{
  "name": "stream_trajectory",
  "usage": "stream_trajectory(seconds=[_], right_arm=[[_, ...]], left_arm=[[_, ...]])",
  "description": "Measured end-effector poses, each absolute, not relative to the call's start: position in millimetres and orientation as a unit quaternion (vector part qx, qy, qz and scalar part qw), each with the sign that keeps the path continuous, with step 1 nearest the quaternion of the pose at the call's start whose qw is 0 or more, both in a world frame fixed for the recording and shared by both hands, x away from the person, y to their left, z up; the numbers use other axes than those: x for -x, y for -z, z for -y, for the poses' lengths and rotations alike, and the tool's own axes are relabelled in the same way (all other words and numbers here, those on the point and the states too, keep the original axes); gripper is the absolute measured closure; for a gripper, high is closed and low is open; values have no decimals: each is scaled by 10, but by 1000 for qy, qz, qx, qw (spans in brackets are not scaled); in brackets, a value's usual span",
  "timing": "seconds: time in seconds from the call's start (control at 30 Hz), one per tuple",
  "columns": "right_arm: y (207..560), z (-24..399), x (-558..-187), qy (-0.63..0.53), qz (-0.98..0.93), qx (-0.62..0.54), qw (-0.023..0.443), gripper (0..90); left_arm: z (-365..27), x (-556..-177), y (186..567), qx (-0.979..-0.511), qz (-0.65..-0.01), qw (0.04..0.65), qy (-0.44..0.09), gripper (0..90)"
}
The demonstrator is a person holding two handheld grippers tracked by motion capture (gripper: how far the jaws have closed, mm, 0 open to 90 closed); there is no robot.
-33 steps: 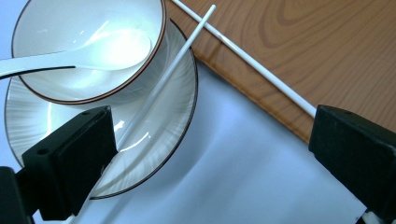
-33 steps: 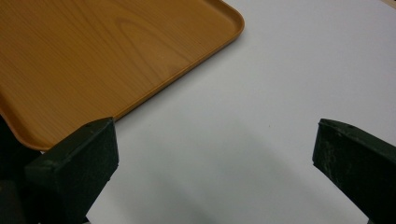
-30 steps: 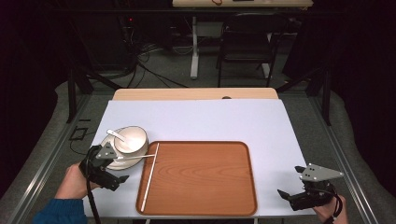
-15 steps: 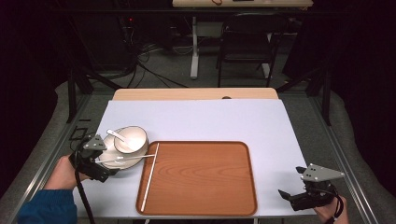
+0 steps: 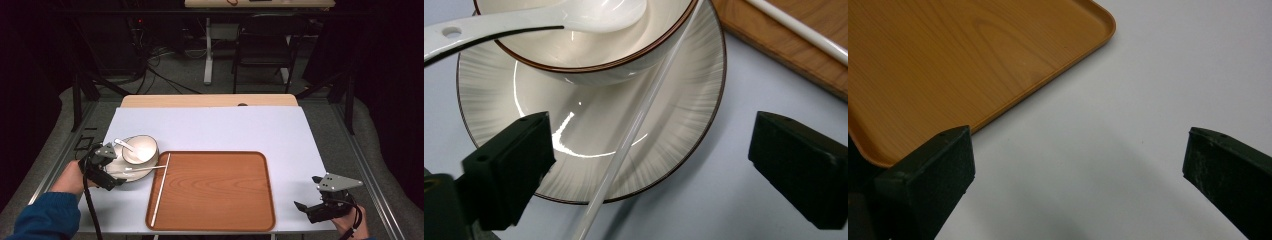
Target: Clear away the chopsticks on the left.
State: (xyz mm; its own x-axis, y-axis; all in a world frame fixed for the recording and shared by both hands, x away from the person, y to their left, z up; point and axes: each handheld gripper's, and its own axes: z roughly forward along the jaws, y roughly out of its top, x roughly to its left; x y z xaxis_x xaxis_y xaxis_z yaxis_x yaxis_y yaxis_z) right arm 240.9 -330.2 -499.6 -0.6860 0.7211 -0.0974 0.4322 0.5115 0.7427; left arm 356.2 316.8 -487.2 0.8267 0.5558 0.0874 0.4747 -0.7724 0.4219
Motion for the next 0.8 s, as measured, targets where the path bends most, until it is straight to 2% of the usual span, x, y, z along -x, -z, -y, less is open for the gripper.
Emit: stream_trajectory(seconds=[0.17,0.27,0.3,0.37,0.4,0.43,0.6,0.8], right_arm=[[4982,3294,-2426,-360,-845,-340,203,0],[4994,3274,-2445,-356,-848,-336,200,0],[4994,3274,-2445,-356,-848,-336,200,0],[4996,3278,-2444,-356,-848,-337,200,0],[4996,3282,-2441,-355,-848,-338,200,0],[4996,3282,-2441,-355,-848,-338,200,0],[4992,3277,-2434,-354,-848,-338,202,0],[5001,3281,-2430,-352,-849,-340,201,1]], left_arm=[[-3169,-3619,4933,-939,-271,184,-102,203],[-3178,-3653,4968,-939,-273,185,-101,343],[-3177,-3665,4978,-939,-273,182,-99,343],[-3171,-3691,4996,-942,-267,180,-94,414],[-3162,-3704,5010,-943,-267,177,-92,488],[-3151,-3715,5022,-944,-267,173,-93,488],[-3115,-3766,5071,-950,-255,165,-80,639],[-3067,-3788,5123,-959,-225,154,-75,723]])
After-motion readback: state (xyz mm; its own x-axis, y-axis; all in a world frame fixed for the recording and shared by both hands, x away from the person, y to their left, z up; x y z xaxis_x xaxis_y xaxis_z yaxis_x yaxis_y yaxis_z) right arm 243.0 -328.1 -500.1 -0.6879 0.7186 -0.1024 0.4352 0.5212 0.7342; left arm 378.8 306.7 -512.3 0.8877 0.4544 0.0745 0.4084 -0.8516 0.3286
